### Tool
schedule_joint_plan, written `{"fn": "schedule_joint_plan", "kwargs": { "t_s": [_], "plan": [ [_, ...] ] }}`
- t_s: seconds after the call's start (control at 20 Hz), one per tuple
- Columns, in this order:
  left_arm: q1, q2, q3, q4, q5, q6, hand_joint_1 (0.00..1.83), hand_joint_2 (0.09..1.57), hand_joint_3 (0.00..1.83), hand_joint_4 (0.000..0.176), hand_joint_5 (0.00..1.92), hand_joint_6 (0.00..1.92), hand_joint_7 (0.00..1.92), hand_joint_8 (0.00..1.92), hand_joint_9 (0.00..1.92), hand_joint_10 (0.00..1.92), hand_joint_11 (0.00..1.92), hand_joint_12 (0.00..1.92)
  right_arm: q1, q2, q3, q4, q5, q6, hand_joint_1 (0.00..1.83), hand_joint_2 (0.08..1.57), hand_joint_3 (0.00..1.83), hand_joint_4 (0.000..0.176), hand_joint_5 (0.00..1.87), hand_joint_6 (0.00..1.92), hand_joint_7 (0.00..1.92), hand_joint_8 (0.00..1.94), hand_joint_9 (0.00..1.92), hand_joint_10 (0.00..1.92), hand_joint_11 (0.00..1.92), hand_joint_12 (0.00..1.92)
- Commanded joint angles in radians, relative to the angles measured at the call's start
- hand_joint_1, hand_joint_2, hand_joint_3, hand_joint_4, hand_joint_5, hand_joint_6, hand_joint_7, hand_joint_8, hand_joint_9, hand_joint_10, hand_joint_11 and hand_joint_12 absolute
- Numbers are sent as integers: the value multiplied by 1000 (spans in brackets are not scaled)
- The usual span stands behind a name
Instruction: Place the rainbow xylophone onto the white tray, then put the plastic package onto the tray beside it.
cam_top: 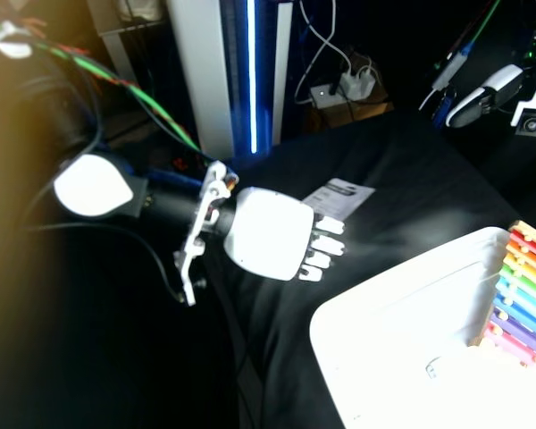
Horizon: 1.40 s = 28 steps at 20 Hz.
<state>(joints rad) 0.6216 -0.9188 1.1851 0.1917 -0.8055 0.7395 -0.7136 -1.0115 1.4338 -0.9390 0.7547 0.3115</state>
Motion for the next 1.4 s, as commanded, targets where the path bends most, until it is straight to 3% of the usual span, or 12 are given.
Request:
{"fn": "schedule_joint_plan", "kwargs": {
  "t_s": [0.0,0.25,0.4,0.65,0.75,0.85,0.95,1.0,1.05,1.2,1.3,1.35],
  "plan": [
    [-6,2,-1,-28,-116,-5,660,750,0,66,0,0,62,1,169,4,0,479,25,7,-3,88,90,-4,1628,1212,0,10,404,1920,503,1654,622,1655,726,1603],
    [-3,2,-1,-28,-117,-5,658,735,0,94,0,0,46,1,193,6,0,501,89,9,-2,112,92,-44,1626,1202,0,0,413,1903,559,1618,651,1587,697,1599],
    [-3,2,-1,-28,-117,-5,638,736,0,69,0,0,76,4,202,3,0,577,122,9,2,132,91,-67,1655,1176,0,39,388,1921,449,1930,667,1573,712,1835],
    [-3,2,-1,-28,-117,-5,664,753,1,57,0,0,116,4,220,4,0,629,182,-5,52,161,90,-68,1661,1098,0,87,322,1921,500,1941,717,1905,805,1921],
    [-3,2,-1,-28,-117,-5,669,742,0,59,0,0,119,2,223,3,0,645,198,-22,74,170,85,-68,1635,1155,20,81,312,1921,439,1941,665,1664,705,1921],
    [-3,2,-1,-27,-116,-4,691,754,2,46,0,0,117,1,215,1,0,606,215,-39,97,175,66,-68,1611,1137,44,132,396,1921,477,1941,672,1628,633,1903],
    [-3,2,-1,-26,-114,-4,699,752,0,49,0,0,112,0,213,0,0,600,225,-59,121,182,55,-68,1571,1088,17,143,425,1921,525,1941,698,1820,736,1917],
    [-3,2,-1,-26,-113,-4,709,754,0,53,0,0,101,1,199,2,0,549,228,-75,139,191,50,-68,1553,1090,11,137,429,1921,540,1941,711,1901,807,1920],
    [-4,2,-1,-25,-113,-4,681,737,0,50,0,0,86,0,199,3,0,553,228,-91,155,200,44,-67,1567,1068,0,56,559,1921,658,1939,821,1915,927,1921],
    [-4,2,0,-22,-111,-4,670,729,0,41,0,0,73,0,194,0,0,552,231,-138,199,213,10,-67,1616,1094,49,38,564,1921,637,1941,774,1561,900,1921],
    [-4,2,0,-19,-110,-4,679,747,8,36,0,0,63,0,158,0,0,504,237,-166,226,216,-19,-66,1382,1063,310,58,554,1921,689,1646,874,1918,1042,1921],
    [-4,1,1,-17,-110,-4,688,750,4,36,0,0,64,1,165,3,0,523,240,-180,240,216,-33,-66,1356,963,584,7,598,1921,719,1632,895,1920,1065,1921]
  ]
}}
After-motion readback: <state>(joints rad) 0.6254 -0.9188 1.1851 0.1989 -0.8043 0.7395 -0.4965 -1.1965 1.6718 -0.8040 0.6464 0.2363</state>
